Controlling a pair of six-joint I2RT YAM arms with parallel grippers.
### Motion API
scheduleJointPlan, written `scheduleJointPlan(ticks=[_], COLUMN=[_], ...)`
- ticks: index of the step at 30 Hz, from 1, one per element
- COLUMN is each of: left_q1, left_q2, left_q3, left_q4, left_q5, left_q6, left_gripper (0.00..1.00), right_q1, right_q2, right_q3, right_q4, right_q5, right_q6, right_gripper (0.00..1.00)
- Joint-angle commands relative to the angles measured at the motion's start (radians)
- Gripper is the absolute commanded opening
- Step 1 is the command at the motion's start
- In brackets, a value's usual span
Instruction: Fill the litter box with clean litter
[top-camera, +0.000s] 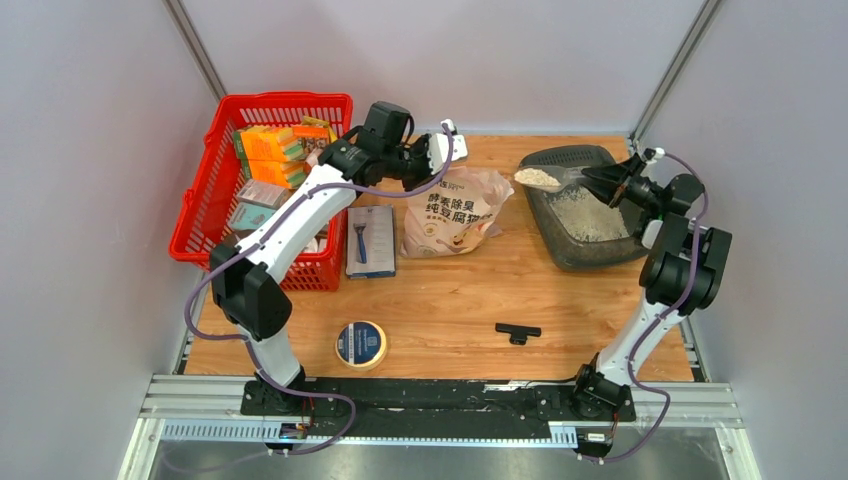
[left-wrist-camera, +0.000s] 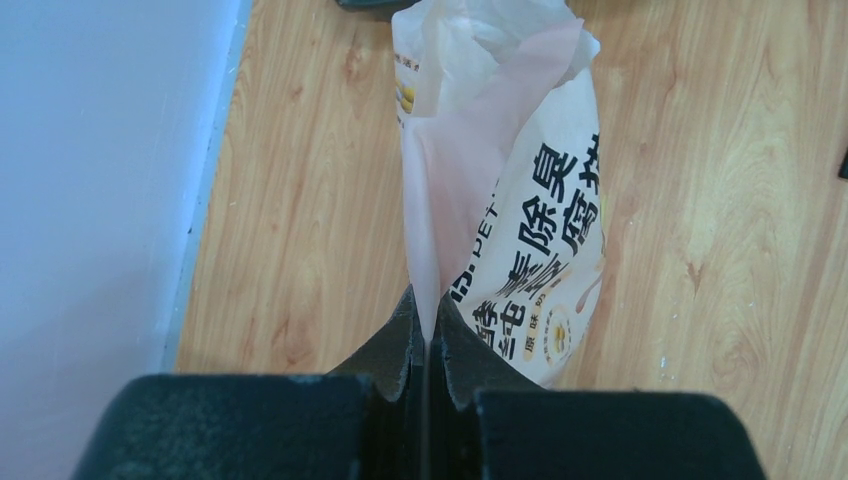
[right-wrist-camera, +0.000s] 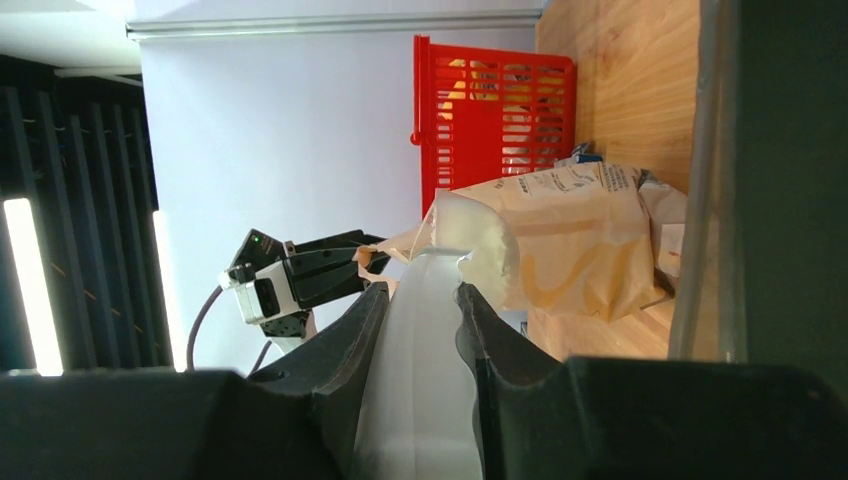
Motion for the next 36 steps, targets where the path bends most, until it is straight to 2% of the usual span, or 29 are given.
scheduleJointPlan(ticks=[1, 16, 30, 36], left_q1=[-0.001, -0.017, -0.027, -0.029], left_q2=[-0.015, -0.006, -0.012, -0.021], left_q3=[0.092, 0.109, 0.077, 0.050], left_q4=[0.053, 0.000, -0.007, 0.029], left_q5=[0.019, 0.021, 0.041, 0.048], left_q6=[0.036, 0.072, 0.072, 0.062], left_gripper=[0.00, 0.00, 0.00, 0.00], right_q1=[-0.056, -0.152, -0.158, -0.139], right_q2=[-0.040, -0.104, -0.161, -0.217], right_q3=[0.045, -0.054, -0.054, -0.003], right_q4=[0.046, -0.032, -0.199, -0.427], right_q5=[0.032, 0.164, 0.173, 0.161], right_q6=[0.009, -0.103, -0.218, -0.358], right_gripper=[0.00, 0.00, 0.00, 0.00])
